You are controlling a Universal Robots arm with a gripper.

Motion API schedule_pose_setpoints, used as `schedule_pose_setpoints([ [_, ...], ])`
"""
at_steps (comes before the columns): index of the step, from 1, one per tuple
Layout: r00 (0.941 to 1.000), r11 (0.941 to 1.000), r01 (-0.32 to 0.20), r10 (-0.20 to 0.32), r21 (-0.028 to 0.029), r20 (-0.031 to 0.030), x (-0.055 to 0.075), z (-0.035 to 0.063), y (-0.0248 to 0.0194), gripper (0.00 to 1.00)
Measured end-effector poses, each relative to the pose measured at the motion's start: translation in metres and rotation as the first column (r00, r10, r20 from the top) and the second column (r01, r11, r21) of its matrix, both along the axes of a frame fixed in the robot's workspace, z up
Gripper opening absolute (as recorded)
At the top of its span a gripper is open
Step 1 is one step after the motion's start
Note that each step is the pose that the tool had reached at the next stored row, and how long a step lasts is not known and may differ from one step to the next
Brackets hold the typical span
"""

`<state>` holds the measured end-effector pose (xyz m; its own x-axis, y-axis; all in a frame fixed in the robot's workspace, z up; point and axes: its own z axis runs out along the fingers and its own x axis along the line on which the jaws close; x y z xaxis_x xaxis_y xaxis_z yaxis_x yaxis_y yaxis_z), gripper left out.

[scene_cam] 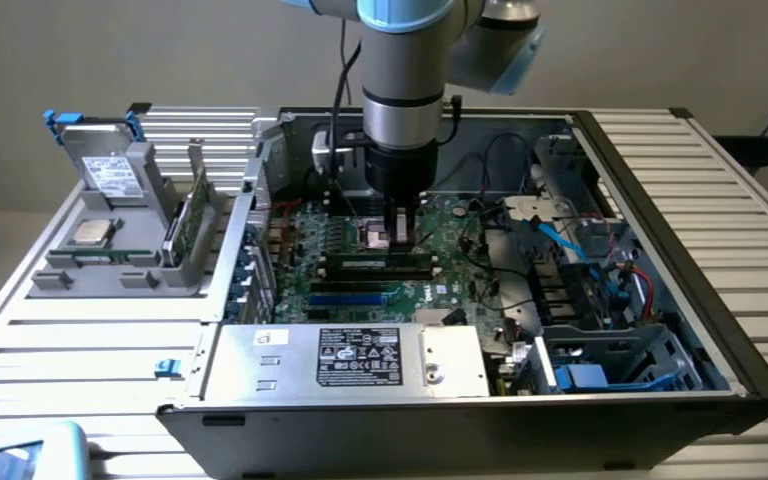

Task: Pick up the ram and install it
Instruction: 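Insert the ram into the slot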

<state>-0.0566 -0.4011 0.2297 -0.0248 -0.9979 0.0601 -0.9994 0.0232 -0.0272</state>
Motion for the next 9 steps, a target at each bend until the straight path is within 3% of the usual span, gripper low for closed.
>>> schedule_pose_setpoints([
  [4,1.0,1.0,0.0,0.0,-0.0001,0.0002,0.0002,0.0002,-0.0026,0.13],
  [9,1.0,1.0,0.0,0.0,-0.0001,0.006,0.0007,0.0003,-0.0027,0.13],
])
